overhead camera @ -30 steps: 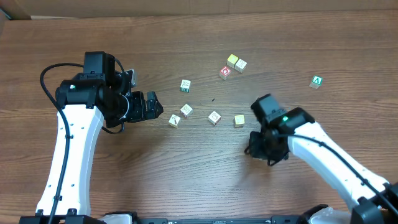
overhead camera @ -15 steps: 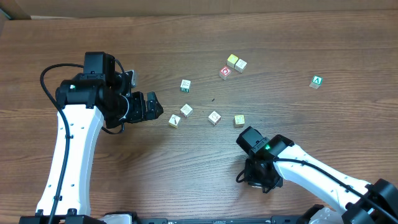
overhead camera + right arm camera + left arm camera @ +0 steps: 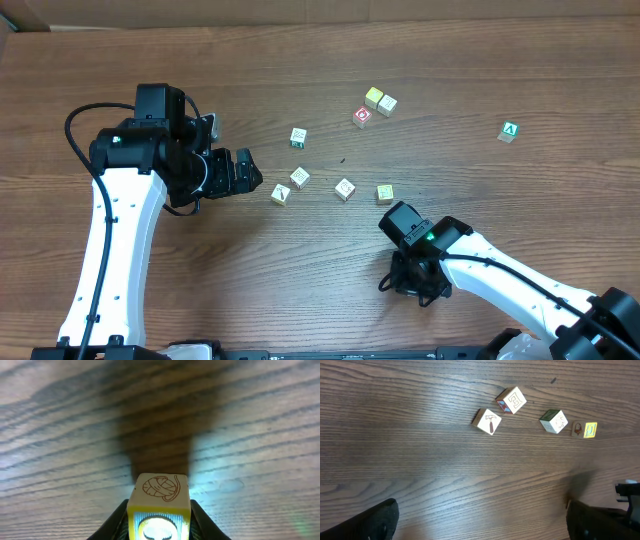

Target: Flip 5 blocks

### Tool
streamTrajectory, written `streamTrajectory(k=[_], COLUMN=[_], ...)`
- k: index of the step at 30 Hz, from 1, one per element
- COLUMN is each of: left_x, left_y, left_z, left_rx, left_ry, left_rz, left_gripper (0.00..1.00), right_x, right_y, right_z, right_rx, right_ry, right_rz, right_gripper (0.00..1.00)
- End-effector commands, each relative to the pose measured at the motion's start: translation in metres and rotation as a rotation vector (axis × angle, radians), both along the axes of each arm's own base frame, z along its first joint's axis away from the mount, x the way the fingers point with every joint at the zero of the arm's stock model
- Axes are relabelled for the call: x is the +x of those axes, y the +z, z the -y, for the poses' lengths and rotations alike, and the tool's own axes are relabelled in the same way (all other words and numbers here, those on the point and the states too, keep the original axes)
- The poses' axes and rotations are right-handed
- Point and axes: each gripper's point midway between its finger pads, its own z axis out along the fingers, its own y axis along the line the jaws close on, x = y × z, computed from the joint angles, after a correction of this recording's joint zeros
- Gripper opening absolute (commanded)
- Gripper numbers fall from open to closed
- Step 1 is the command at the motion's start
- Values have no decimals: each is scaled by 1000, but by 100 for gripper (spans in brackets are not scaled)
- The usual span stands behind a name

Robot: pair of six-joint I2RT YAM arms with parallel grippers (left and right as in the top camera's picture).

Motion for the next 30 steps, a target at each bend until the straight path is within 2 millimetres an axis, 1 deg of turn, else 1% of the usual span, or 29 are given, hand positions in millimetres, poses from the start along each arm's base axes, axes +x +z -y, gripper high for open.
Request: streamTrajectory(k=[1,5,14,16,18,21,25,30], left_x=[3,3,3,4,4,3,3,3], left_y=[3,3,3,3,3,3,3,3], left_z=[1,1,1,1,1,1,1,1], left_rx=[-13,-13,-13,-13,-13,-13,-13,-13], left_ry=[10,10,10,10,10,10,10,10], left_rz=[3,3,6,7,7,6,2,4], left_gripper=[100,100,100,100,100,100,100,100], right_x=[7,12,23,28,37,43,52,55], right_y=[2,2,5,8,12,14,14,14], right_z=[-3,-7,-16,-20,-27,-31,-27,-26], right_rx=[10,26,61,75,97,114,81,73], right_ry=[22,26,46,46,47,47,46,64], right_rz=[40,61,103,120,151,175,224,242], right_gripper=[27,30,31,31,31,31,31,32])
